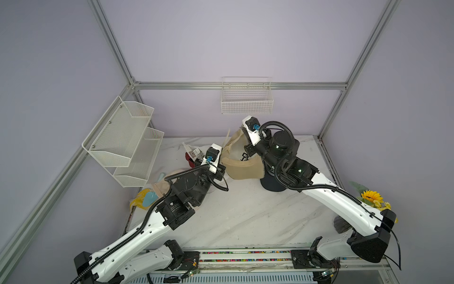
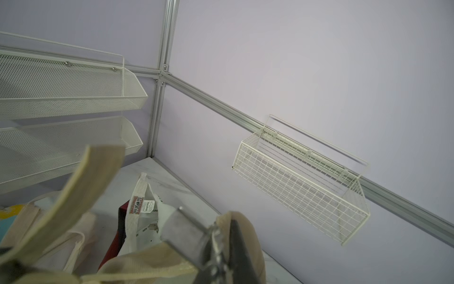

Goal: Open the adjustable buckle of the baseball cap
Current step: Pull the adjustable strap on the baseball cap, then place the baseball cap on the baseball cap.

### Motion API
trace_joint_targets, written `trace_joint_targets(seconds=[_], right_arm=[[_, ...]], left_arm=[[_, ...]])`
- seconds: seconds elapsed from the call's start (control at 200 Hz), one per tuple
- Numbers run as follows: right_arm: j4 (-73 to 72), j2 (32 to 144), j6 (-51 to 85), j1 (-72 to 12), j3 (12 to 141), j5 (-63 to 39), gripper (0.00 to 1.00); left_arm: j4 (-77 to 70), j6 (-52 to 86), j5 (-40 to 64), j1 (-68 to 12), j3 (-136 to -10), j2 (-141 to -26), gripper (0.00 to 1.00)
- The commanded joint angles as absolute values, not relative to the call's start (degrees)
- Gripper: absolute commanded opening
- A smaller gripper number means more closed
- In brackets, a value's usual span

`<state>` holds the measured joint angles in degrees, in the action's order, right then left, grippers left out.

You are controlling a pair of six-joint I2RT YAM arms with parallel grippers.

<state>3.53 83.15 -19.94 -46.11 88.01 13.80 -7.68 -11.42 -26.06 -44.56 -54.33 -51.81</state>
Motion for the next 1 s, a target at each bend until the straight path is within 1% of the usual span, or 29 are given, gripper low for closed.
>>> trace_joint_targets(seconds=[0.0, 0.165, 0.28, 0.395, 0.425, 0.45, 0.495, 0.525, 0.565, 0.59, 0.595, 0.615, 0.63, 0.645, 0.66, 0.68, 0.71, 0.73, 0.805, 0.9, 0.995], right_arm=[[2.57, 85.92, -16.10, -43.81, 91.17, 11.71, 0.00], [2.49, 95.78, -12.23, -43.85, 95.26, 4.78, 0.00], [3.14, 104.81, -10.94, -43.15, 102.01, 2.34, 0.00], [4.63, 114.55, -8.42, -40.81, 109.56, -1.83, 0.06], [5.27, 117.25, -7.76, -40.09, 111.59, -2.98, 0.10], [5.71, 119.15, -7.33, -39.56, 113.33, -3.96, 0.17], [6.53, 123.02, -6.62, -38.69, 116.09, -5.01, 0.33], [7.69, 125.32, -6.59, -38.22, 118.00, -5.48, 0.49], [10.24, 128.08, -6.46, -37.77, 121.01, -5.39, 0.61], [12.27, 129.71, -6.58, -37.58, 123.11, -4.72, 0.68], [12.77, 129.94, -6.67, -37.55, 123.30, -4.60, 0.71], [14.65, 130.69, -6.82, -37.38, 124.66, -4.40, 0.76], [15.99, 131.03, -6.94, -37.29, 125.68, -4.18, 0.81], [17.14, 131.11, -6.90, -37.15, 126.20, -3.87, 0.83], [17.87, 130.92, -6.82, -37.03, 126.56, -3.41, 0.85], [19.15, 130.22, -6.86, -36.93, 126.41, -3.01, 0.88], [20.16, 128.75, -6.93, -36.92, 125.17, -1.91, 0.90], [20.56, 127.06, -7.16, -36.91, 123.83, -1.06, 0.91], [21.23, 118.39, -6.97, -36.94, 117.24, 3.16, 0.92], [20.76, 105.85, -4.66, -36.77, 107.12, 11.86, 0.92], [19.71, 93.97, -3.85, -36.11, 96.84, 18.36, 0.93]], left_arm=[[-4.77, -6.16, -29.88, -38.85, -54.70, -49.13, 0.00], [0.06, -2.31, -25.70, -29.06, -59.57, -52.17, 0.00], [0.08, 0.50, -22.73, -21.44, -59.93, -55.46, 0.00], [-2.55, 5.01, -16.86, -12.82, -57.39, -60.65, 0.00], [-4.27, 5.71, -15.67, -11.30, -56.42, -62.29, 0.00], [-5.81, 5.96, -14.68, -9.96, -55.74, -63.56, 0.00], [-7.67, 6.39, -13.89, -8.58, -55.29, -66.80, 0.00], [-8.14, 6.64, -13.67, -7.81, -55.69, -68.97, 0.00], [-8.80, 7.29, -13.51, -7.03, -56.21, -71.63, 0.08], [-9.54, 7.49, -13.14, -6.70, -56.48, -73.30, 0.17], [-9.69, 7.48, -13.07, -6.60, -56.50, -73.61, 0.19], [-10.49, 7.25, -12.95, -6.43, -56.70, -74.69, 0.33], [-10.96, 7.14, -13.13, -6.42, -56.95, -75.51, 0.48], [-11.05, 7.00, -13.29, -6.42, -57.38, -76.28, 0.65], [-10.83, 6.91, -13.27, -6.44, -58.01, -76.98, 0.79], [-10.06, 6.59, -13.49, -6.42, -59.15, -77.88, 0.88], [-8.60, 6.02, -14.30, -6.56, -61.08, -78.76, 0.99], [-7.33, 5.33, -14.02, -6.72, -62.30, -78.98, 1.00], [-5.76, 2.59, -10.04, -7.98, -65.25, -77.80, 1.00], [-5.08, -2.04, -11.79, -15.01, -69.67, -75.99, 1.00], [-1.19, -2.64, -7.44, -21.13, -76.34, -79.02, 1.00]])
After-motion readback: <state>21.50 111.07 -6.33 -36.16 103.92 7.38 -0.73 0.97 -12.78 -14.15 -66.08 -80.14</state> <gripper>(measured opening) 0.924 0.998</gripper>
